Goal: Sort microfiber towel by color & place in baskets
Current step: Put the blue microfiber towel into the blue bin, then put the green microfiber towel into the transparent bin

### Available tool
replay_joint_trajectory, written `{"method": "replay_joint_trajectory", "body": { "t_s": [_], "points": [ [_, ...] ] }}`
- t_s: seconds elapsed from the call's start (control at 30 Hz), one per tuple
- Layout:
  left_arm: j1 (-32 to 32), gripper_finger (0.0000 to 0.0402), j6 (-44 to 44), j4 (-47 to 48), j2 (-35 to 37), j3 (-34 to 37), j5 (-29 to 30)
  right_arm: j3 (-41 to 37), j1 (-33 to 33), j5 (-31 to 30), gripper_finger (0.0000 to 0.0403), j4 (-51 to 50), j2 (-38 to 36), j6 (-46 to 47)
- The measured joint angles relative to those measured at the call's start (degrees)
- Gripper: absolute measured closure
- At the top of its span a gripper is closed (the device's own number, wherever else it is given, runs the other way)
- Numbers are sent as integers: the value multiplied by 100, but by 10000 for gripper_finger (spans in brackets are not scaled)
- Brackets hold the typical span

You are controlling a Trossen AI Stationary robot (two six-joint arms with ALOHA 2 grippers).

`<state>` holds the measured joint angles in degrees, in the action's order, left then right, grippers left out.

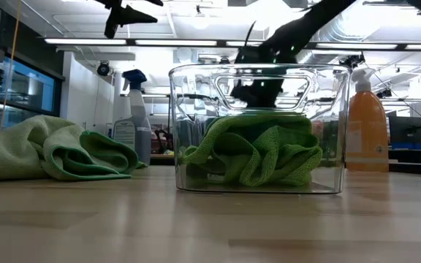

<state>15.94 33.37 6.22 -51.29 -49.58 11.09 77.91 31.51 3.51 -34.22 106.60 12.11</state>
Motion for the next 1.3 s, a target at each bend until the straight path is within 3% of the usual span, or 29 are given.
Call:
{"method": "replay_joint_trajectory", "body": {
  "t_s": [0.17, 0.3, 0.63, 0.8, 1.3],
  "points": [
    [0, 232, 109, 2, 2, 0, -96, 15, 1, -72, 399, 17, 360, 306],
    [0, 232, 107, 0, 0, 0, -135, 3, 0, -137, 372, -40, 366, 352],
    [0, 232, 96, -4, 0, 0, -133, 4, -95, -154, 217, -87, 281, 190],
    [0, 232, 89, -4, 0, 0, -133, 2, -48, -148, 161, -87, -22, 97],
    [0, 232, -59, -4, 0, 0, -133, 2, 220, -84, 146, -457, -1471, 71]
  ]
}}
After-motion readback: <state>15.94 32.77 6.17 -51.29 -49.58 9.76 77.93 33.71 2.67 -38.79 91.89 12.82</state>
